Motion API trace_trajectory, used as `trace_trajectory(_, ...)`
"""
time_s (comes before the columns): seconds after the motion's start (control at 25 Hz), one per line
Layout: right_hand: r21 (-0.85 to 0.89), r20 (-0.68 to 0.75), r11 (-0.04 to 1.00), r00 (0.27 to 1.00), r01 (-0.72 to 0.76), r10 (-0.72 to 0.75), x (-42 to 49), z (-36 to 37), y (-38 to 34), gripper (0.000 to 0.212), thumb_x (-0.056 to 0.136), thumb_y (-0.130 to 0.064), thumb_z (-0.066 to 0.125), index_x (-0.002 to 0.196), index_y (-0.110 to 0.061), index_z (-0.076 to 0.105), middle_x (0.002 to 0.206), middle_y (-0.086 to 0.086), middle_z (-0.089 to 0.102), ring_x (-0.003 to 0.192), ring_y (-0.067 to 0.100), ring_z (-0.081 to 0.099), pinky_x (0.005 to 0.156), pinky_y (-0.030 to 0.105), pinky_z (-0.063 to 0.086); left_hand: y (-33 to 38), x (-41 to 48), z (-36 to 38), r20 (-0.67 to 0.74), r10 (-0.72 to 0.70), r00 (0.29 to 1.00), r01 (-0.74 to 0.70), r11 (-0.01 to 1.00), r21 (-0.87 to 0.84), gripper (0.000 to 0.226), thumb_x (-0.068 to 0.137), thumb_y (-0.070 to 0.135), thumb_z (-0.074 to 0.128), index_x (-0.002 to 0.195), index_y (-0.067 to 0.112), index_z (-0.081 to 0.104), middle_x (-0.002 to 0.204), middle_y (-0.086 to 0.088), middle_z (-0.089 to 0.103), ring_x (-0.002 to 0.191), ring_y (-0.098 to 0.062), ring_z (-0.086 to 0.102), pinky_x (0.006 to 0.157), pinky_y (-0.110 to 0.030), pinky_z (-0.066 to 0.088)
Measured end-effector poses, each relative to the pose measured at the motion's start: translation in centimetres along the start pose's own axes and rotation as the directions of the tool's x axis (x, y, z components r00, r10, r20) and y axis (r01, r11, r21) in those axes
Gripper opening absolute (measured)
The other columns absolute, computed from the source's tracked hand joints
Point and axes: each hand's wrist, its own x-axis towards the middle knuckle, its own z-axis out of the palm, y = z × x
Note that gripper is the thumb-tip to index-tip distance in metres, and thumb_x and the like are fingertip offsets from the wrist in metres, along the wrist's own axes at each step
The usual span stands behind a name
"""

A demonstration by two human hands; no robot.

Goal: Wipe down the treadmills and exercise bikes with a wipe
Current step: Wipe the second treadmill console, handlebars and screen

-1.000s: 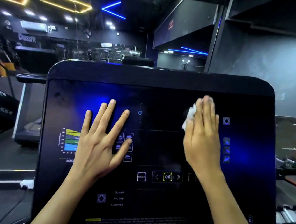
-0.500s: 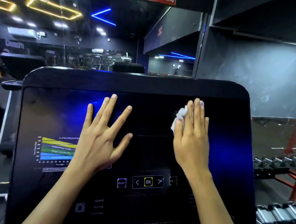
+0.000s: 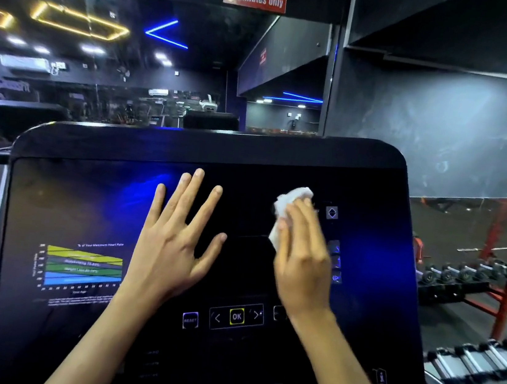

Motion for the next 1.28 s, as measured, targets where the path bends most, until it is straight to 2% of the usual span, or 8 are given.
trace_trajectory(0.16,-0.054,0.190,0.981,0.967,0.185,-0.172,-4.7,-0.3,-0.2,0.041,0.087,0.005,0.051,0.128,0.009,0.054,0.138,0.024,0.049,0.130,0.037,0.047,0.102,0.049,0.044,-1.1,-0.8,-0.7,-0.006,0.031,1.000,-0.031,0.999,-0.017,0.056,0.091,0.041,0.044,0.138,0.011,0.049,0.150,-0.017,0.034,0.139,-0.029,0.032,0.114,-0.044,0.019)
trace_trajectory(0.4,-0.031,0.078,0.966,0.963,-0.255,0.257,0.8,1.5,-1.9,0.049,0.099,-0.018,0.033,0.142,0.006,0.033,0.149,0.021,0.021,0.135,0.036,0.028,0.108,0.051,0.037,-2.8,-2.2,-1.9,-0.018,0.036,0.999,-0.037,0.999,-0.034,0.051,0.092,0.037,0.047,0.134,0.008,0.054,0.146,-0.018,0.039,0.137,-0.030,0.035,0.115,-0.043,0.022)
trace_trajectory(0.52,-0.166,0.304,0.986,0.952,0.016,0.036,-0.5,2.5,-4.2,0.052,0.105,-0.023,0.012,0.149,0.004,0.022,0.159,0.020,0.009,0.147,0.037,0.001,0.120,0.045,0.008,-3.5,-2.3,-2.5,-0.010,0.037,0.999,-0.037,0.999,-0.026,0.052,0.092,0.037,0.047,0.134,0.008,0.054,0.147,-0.017,0.039,0.137,-0.029,0.035,0.114,-0.043,0.023)
trace_trajectory(0.6,-0.116,0.359,0.984,0.929,0.135,-0.086,-3.2,1.5,-3.6,0.051,0.105,-0.026,0.018,0.150,-0.004,0.023,0.160,0.015,0.008,0.148,0.031,0.001,0.120,0.042,0.008,-4.4,-2.7,-3.0,-0.018,0.009,1.000,-0.010,1.000,-0.020,0.053,0.091,0.038,0.047,0.134,0.009,0.054,0.147,-0.018,0.039,0.137,-0.029,0.034,0.114,-0.042,0.021)
trace_trajectory(0.68,-0.086,0.279,0.995,0.960,0.044,-0.018,-3.6,0.7,-2.7,0.051,0.104,-0.032,0.026,0.151,-0.013,0.023,0.160,0.013,0.006,0.147,0.028,0.003,0.119,0.045,0.013,-5.4,-2.8,-3.6,-0.035,-0.040,0.999,0.039,0.999,-0.009,0.053,0.090,0.038,0.047,0.134,0.008,0.054,0.147,-0.018,0.038,0.136,-0.030,0.033,0.115,-0.041,0.018)
trace_trajectory(0.84,-0.070,0.188,0.975,0.957,-0.210,0.219,1.3,3.8,-6.6,0.056,0.103,-0.040,0.015,0.150,-0.010,0.020,0.159,0.005,0.006,0.147,0.023,-0.001,0.118,0.036,-0.009,-6.4,-3.0,-4.0,-0.023,-0.046,0.999,0.047,0.999,0.006,0.054,0.091,0.039,0.046,0.135,0.009,0.053,0.148,-0.019,0.037,0.136,-0.030,0.033,0.115,-0.039,0.017)
trace_trajectory(1.04,0.053,0.299,0.984,0.937,0.172,-0.180,-2.0,4.5,-9.2,0.052,0.101,-0.016,0.032,0.151,-0.009,0.018,0.158,0.005,0.018,0.148,0.020,0.013,0.121,0.035,0.007,-8.2,-3.7,-4.8,-0.021,-0.079,0.997,0.079,0.997,0.007,0.056,0.090,0.041,0.045,0.137,0.010,0.051,0.149,-0.018,0.035,0.137,-0.031,0.032,0.116,-0.038,0.015)
trace_trajectory(1.28,0.018,0.267,0.986,0.951,-0.169,0.158,2.2,6.0,-12.1,0.055,0.100,-0.030,0.018,0.149,-0.007,0.009,0.159,0.007,0.007,0.148,0.018,0.003,0.118,0.039,-0.004,-9.2,-4.0,-5.2,-0.015,-0.068,0.998,0.068,0.998,-0.007,0.056,0.090,0.040,0.046,0.137,0.010,0.050,0.149,-0.019,0.035,0.138,-0.030,0.031,0.115,-0.040,0.017)
